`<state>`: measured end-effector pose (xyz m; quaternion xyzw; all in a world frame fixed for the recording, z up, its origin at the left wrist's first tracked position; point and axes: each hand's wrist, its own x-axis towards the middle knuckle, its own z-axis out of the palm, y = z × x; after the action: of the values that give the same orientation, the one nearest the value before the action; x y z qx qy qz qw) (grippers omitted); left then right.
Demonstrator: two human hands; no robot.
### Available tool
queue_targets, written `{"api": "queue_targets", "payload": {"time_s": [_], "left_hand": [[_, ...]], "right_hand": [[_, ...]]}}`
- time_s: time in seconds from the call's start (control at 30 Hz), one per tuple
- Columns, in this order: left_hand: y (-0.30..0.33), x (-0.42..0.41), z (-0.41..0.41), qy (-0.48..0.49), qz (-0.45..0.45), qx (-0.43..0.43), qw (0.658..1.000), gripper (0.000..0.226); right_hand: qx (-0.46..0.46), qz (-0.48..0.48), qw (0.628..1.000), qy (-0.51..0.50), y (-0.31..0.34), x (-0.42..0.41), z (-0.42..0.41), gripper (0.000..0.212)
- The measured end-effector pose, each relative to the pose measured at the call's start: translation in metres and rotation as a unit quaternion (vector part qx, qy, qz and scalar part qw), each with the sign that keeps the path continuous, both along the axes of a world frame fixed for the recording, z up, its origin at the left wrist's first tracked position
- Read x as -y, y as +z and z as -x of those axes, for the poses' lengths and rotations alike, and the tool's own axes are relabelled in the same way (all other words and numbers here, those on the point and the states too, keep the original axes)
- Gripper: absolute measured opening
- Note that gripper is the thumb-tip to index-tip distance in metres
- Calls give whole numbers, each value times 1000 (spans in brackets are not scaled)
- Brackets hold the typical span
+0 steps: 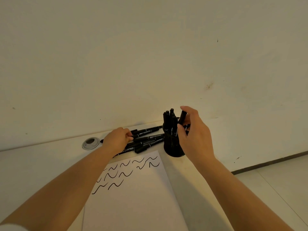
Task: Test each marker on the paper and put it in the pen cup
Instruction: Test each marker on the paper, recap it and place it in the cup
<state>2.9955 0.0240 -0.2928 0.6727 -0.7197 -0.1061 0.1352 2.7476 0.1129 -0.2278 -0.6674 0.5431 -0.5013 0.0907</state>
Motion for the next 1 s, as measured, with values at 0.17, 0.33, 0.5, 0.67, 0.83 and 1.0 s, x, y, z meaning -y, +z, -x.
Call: {"api": "queue_targets", "payload": {"time_s": [0.17,0.33,0.5,0.67,0.83,1.0], "left_hand": [[3,-3,-1,-2,6,35,999,28],[6,-13,-9,6,34,37,999,29],[11,-28,-17,4,64,21,998,25],[14,-52,-16,29,51,-46,997,24],[23,-85,-10,36,52,-148,987,16],[35,-134,3,0,74,-233,970,8]], "right_hand": [[-63,49,996,-42,-4,-2,-5,40],[-100,56,992,-55,-10,-1,-2,28],[-101,48,992,-58,-12,0,0,28],[-132,48,987,-79,-7,-6,-1,27],[-146,136,975,-100,0,-26,-17,24],[26,-72,993,92,-7,-59,-48,9]]}}
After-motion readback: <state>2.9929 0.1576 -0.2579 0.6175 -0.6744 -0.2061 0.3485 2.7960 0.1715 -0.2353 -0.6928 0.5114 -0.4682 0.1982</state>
